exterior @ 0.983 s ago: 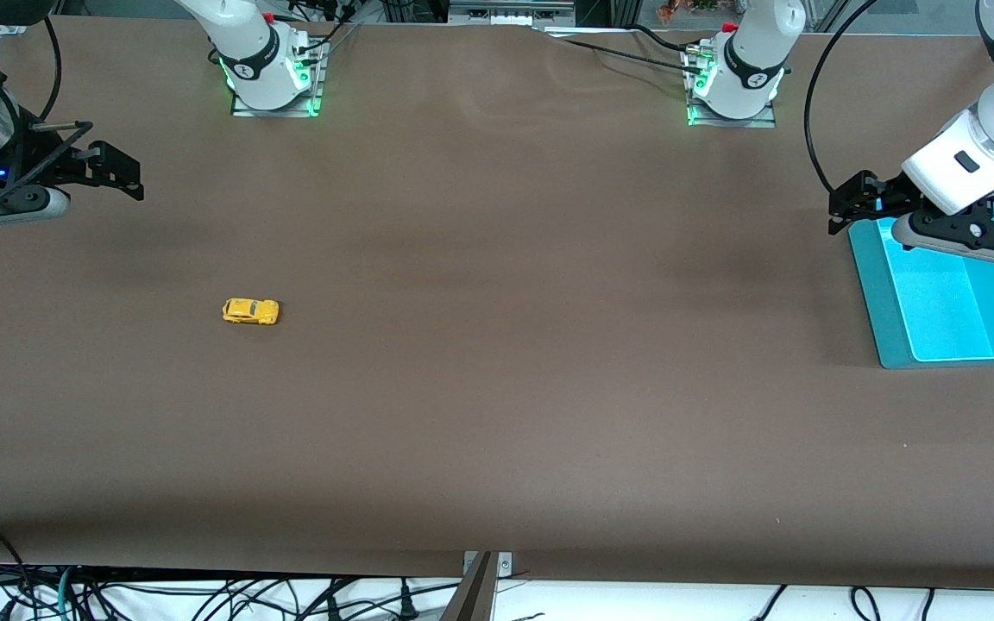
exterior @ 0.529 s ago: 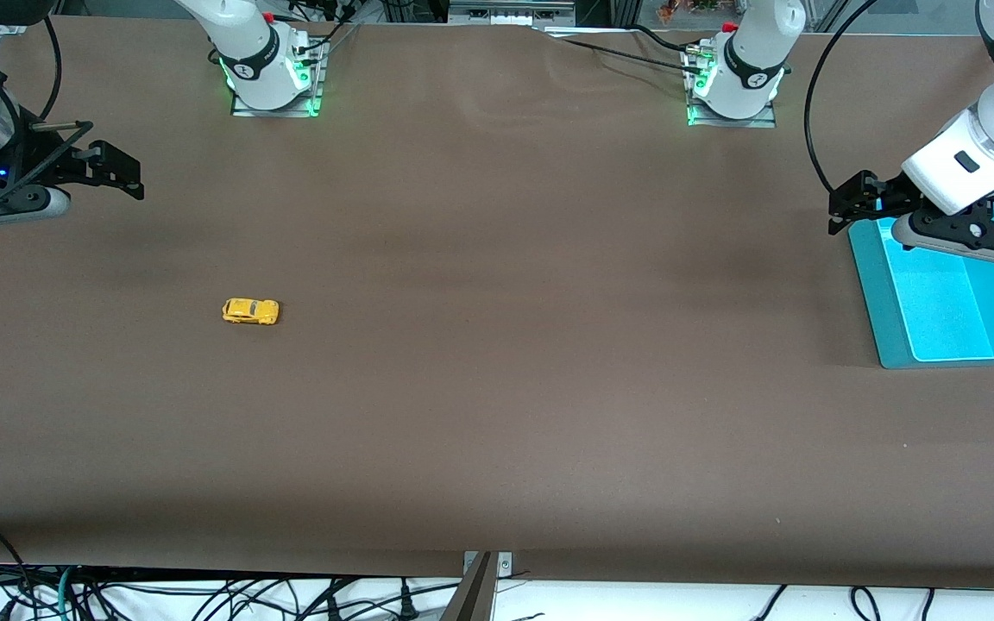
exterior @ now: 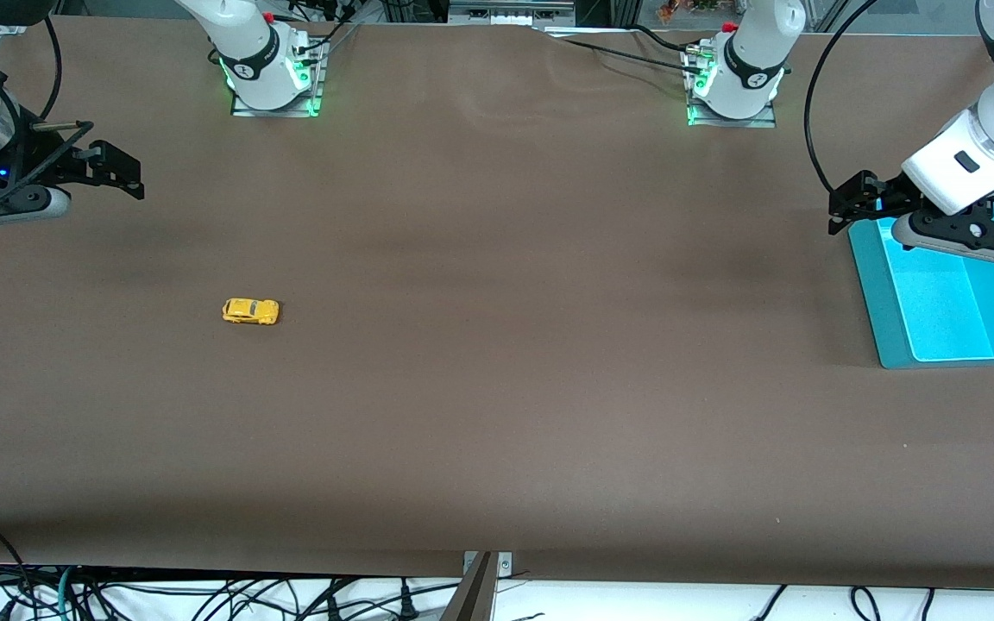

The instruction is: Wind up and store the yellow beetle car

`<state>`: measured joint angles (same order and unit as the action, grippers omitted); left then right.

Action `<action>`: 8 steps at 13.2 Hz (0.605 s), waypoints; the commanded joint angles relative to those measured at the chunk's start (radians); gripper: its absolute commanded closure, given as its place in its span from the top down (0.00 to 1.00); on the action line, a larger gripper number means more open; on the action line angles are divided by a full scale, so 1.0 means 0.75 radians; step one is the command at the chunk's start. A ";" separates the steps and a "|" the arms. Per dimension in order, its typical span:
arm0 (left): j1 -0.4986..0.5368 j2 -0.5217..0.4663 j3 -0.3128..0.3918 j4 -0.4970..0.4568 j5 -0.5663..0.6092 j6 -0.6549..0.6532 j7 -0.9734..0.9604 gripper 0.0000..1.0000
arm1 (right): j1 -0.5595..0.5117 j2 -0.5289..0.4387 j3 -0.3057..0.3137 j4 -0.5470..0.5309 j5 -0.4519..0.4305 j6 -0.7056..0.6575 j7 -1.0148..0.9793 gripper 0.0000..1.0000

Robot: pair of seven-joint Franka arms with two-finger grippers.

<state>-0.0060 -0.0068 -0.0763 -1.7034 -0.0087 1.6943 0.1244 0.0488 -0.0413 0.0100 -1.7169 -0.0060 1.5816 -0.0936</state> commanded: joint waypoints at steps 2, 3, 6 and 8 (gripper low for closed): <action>-0.004 0.001 0.004 0.017 -0.007 -0.019 -0.012 1.00 | -0.004 -0.002 0.005 -0.008 -0.002 -0.019 -0.012 1.00; -0.004 0.001 0.006 0.017 -0.007 -0.019 -0.012 1.00 | -0.004 0.002 0.005 -0.022 0.000 -0.012 -0.012 1.00; -0.004 0.001 0.004 0.017 -0.007 -0.019 -0.012 1.00 | -0.002 0.008 0.009 -0.126 0.000 0.087 -0.012 1.00; -0.004 0.001 0.004 0.017 -0.009 -0.019 -0.012 1.00 | -0.002 0.006 0.009 -0.236 -0.002 0.212 -0.012 1.00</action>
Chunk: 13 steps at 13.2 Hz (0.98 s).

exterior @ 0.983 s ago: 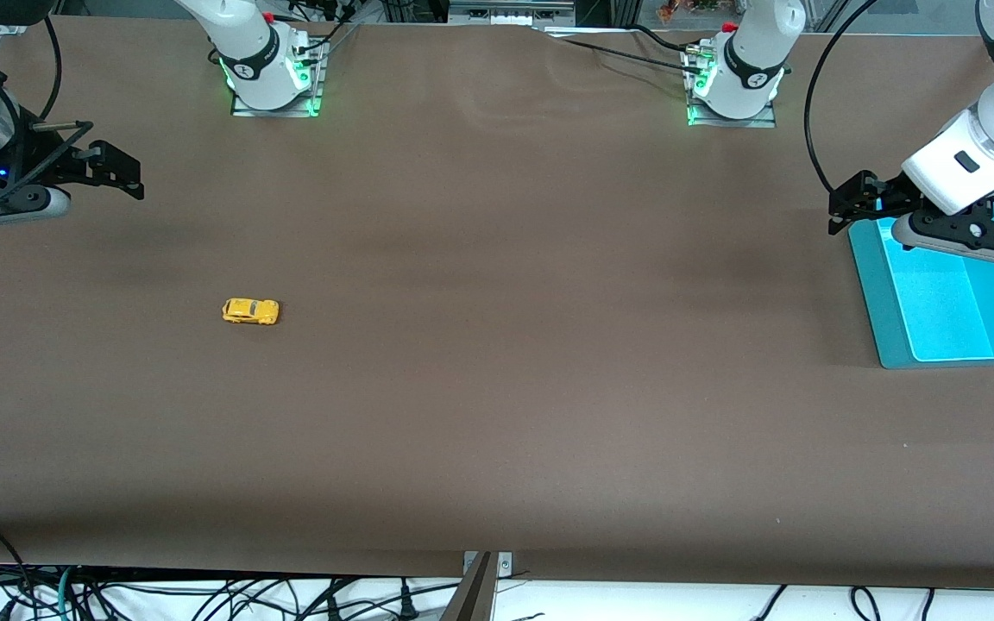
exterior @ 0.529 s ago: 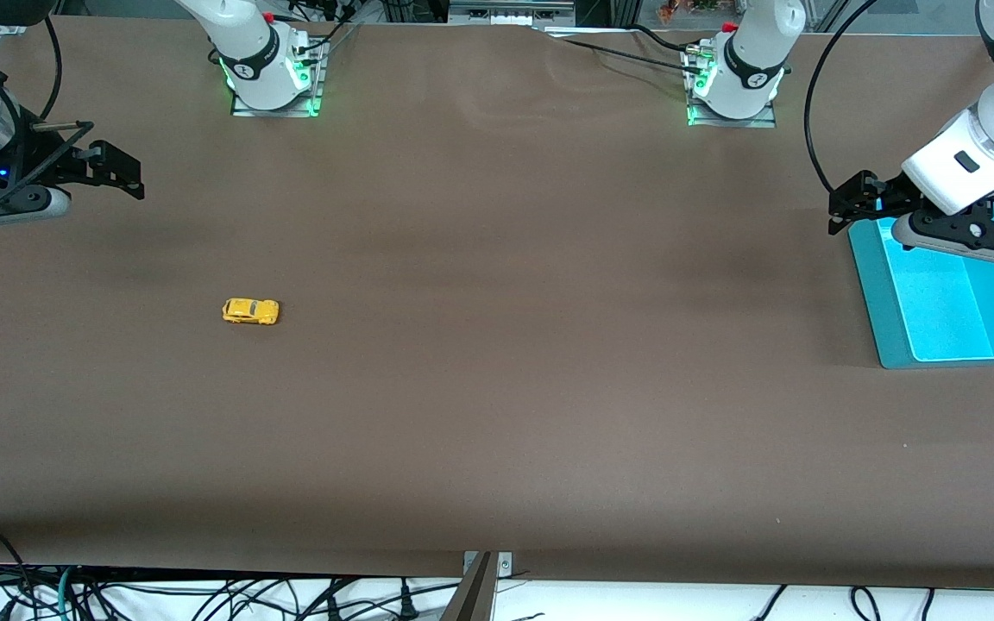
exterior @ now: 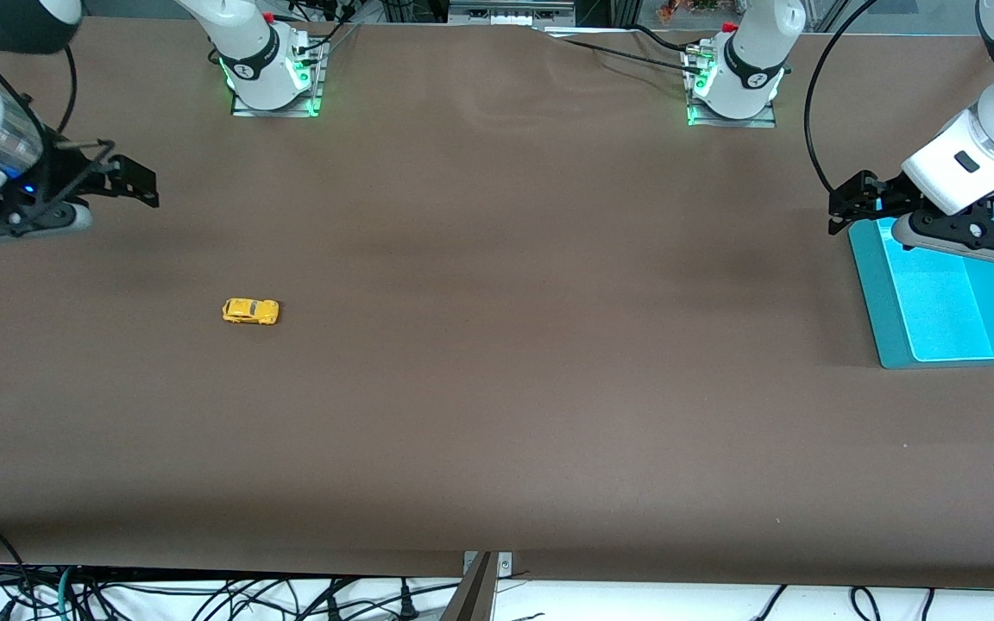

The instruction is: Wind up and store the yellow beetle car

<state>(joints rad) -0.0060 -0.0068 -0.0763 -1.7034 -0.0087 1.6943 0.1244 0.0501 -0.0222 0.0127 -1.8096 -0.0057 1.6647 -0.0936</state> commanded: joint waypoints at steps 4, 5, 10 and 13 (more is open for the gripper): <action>-0.004 0.001 0.006 0.017 -0.007 -0.019 -0.012 1.00 | 0.007 0.009 0.014 -0.305 -0.005 0.326 -0.065 1.00; -0.004 0.001 0.006 0.017 -0.007 -0.019 -0.012 1.00 | 0.009 0.011 0.020 -0.372 -0.005 0.414 -0.088 1.00; -0.004 0.001 0.006 0.017 -0.007 -0.019 -0.012 1.00 | 0.009 0.033 0.042 -0.665 -0.009 0.805 -0.577 1.00; -0.004 0.001 0.006 0.017 -0.007 -0.019 -0.012 1.00 | 0.007 0.133 0.042 -0.690 -0.013 0.938 -0.960 1.00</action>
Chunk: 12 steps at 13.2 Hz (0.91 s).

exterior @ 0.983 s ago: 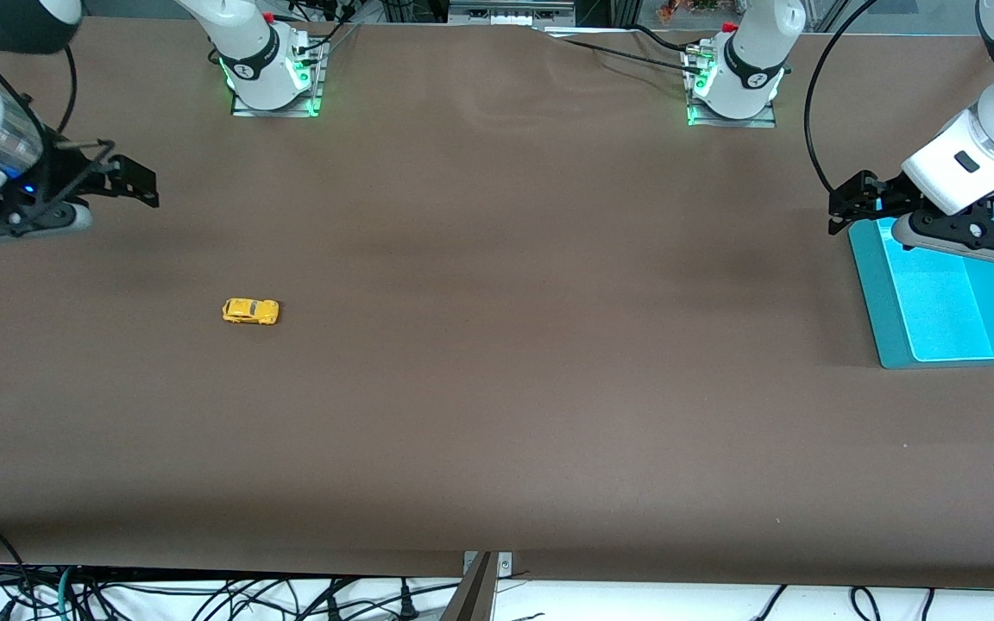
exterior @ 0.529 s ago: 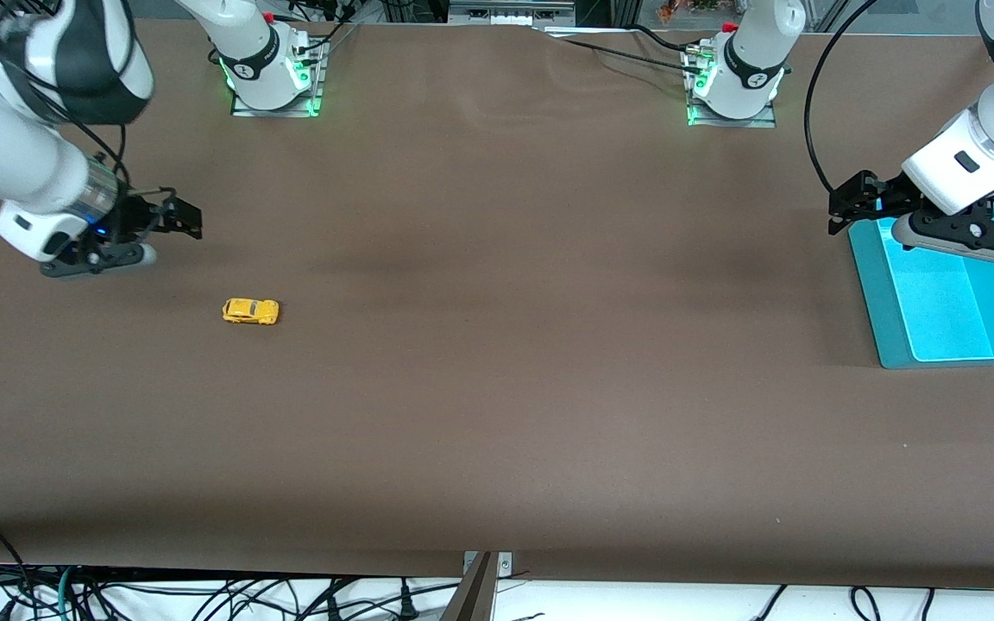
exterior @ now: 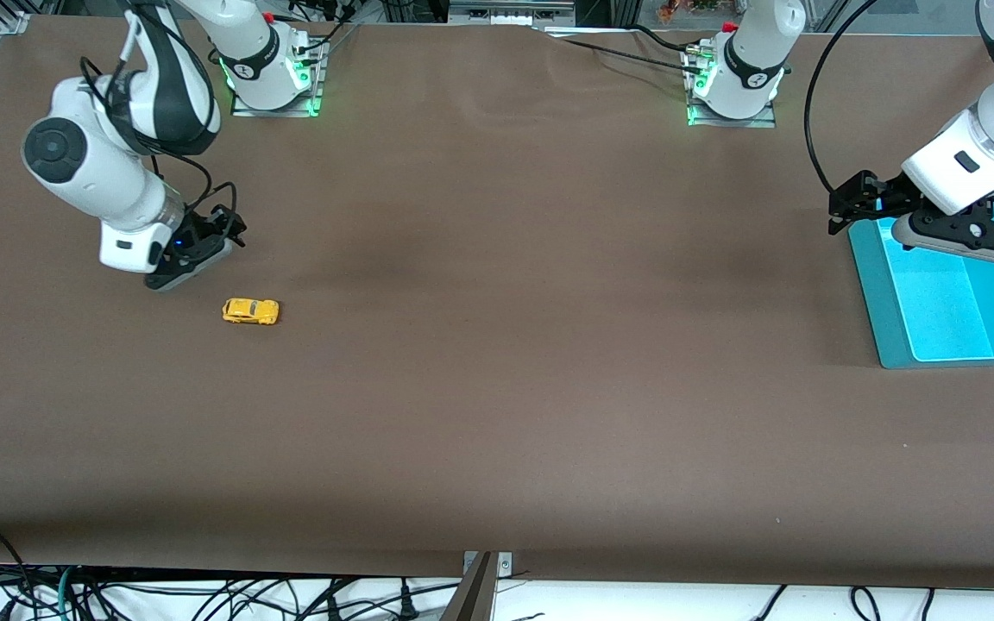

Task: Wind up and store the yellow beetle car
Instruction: 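Reach the right gripper down over the yellow beetle car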

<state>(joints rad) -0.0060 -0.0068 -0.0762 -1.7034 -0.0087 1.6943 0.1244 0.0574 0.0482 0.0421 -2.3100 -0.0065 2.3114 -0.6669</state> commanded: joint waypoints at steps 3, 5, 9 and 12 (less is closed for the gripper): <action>-0.004 0.001 0.005 0.017 -0.007 -0.019 -0.012 1.00 | -0.005 0.144 0.003 -0.027 -0.012 0.186 -0.417 1.00; -0.004 0.001 0.006 0.017 -0.007 -0.019 -0.012 1.00 | -0.007 0.199 0.003 -0.027 -0.012 0.258 -0.544 1.00; -0.004 0.001 0.003 0.017 -0.007 -0.019 -0.012 1.00 | -0.066 0.330 0.003 -0.013 0.007 0.438 -0.845 1.00; -0.004 0.001 0.003 0.017 -0.007 -0.019 -0.012 1.00 | -0.087 0.359 0.003 0.020 0.013 0.448 -0.933 1.00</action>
<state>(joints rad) -0.0060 -0.0068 -0.0763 -1.7034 -0.0087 1.6943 0.1244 0.0087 0.3084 0.0363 -2.3146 -0.0056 2.6422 -1.3185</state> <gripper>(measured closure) 0.000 0.000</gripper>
